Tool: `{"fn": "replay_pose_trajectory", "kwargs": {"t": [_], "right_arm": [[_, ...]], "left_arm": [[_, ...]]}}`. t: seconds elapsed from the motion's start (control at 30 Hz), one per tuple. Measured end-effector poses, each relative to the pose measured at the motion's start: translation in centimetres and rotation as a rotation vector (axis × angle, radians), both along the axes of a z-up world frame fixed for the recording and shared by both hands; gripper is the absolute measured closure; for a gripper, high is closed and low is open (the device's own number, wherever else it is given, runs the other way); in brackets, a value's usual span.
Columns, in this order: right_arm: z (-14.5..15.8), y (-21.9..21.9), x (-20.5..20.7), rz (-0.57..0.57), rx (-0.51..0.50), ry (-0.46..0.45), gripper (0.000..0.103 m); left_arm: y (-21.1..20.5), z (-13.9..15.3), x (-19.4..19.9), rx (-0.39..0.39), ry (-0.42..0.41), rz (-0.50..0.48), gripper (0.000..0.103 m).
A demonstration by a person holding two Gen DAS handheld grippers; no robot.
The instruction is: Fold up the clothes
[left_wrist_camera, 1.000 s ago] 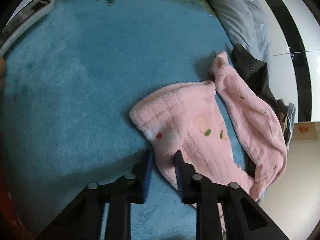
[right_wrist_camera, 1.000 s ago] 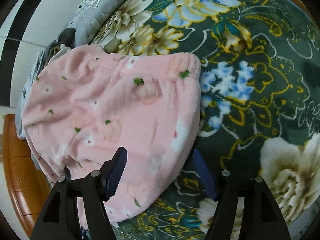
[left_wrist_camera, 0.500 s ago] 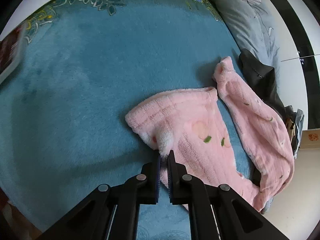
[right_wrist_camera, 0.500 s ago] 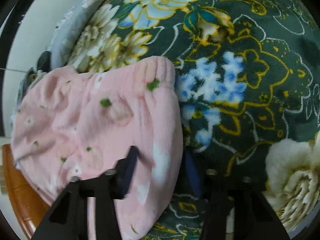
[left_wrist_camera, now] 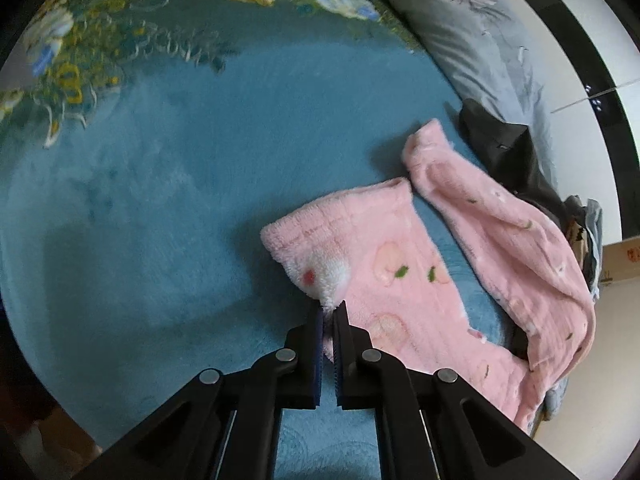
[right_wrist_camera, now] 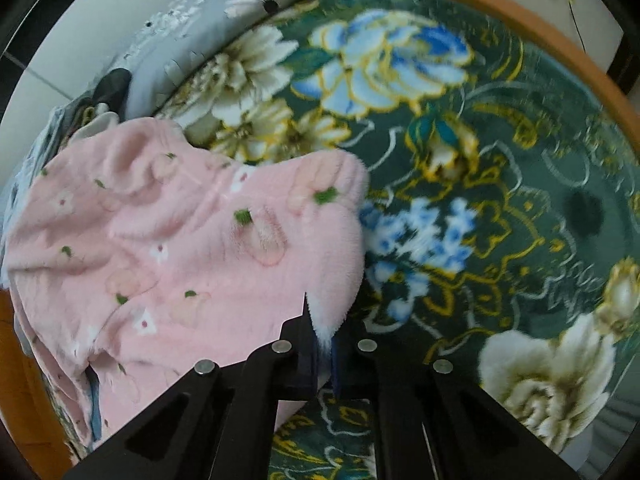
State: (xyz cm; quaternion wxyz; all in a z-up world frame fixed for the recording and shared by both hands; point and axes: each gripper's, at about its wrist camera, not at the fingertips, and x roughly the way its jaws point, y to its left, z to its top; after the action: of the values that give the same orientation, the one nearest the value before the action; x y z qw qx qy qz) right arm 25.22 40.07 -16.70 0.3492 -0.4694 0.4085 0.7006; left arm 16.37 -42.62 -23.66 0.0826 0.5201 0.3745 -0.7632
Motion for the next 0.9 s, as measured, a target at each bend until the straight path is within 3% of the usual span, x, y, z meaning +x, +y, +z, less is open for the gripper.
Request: {"fn": "replay_pose_trajectory", "kwargs": {"t": [0.17,0.27,0.47,0.77,0.8,0.87,0.9], "right_arm": [[1.7,-1.0,1.5,0.058,0.045,-0.037,0.1],[1.8,-1.9,4.8,0.11,0.058,-0.1,0.1],[-3.8,-3.2,10.4,0.096,-0.038,-0.229,0.1],[-5.2,-1.3,7.9,0.17,-0.108,-0.306,0.098],[-5.2,-1.0,7.9,0.185,-0.125,-0.314,0.095],[-5.0,-0.4,8.0,0.213,-0.158,-0.328,0.081],[-4.9,0.0,8.3,0.213,-0.174,-0.339,0.063]], "left_arm": [[0.1,1.3,1.6,-0.057,0.011,-0.029,0.099],[0.1,1.5,3.2,-0.088,0.005,-0.035,0.099],[0.1,0.1,5.2,-0.127,-0.042,-0.038,0.099],[1.2,-1.1,5.0,-0.198,-0.074,-0.116,0.099],[1.4,-1.3,4.9,-0.206,-0.077,-0.124,0.099],[1.3,-1.5,5.0,-0.201,-0.078,-0.123,0.099],[1.3,-1.6,5.2,-0.193,-0.076,-0.121,0.098]]}}
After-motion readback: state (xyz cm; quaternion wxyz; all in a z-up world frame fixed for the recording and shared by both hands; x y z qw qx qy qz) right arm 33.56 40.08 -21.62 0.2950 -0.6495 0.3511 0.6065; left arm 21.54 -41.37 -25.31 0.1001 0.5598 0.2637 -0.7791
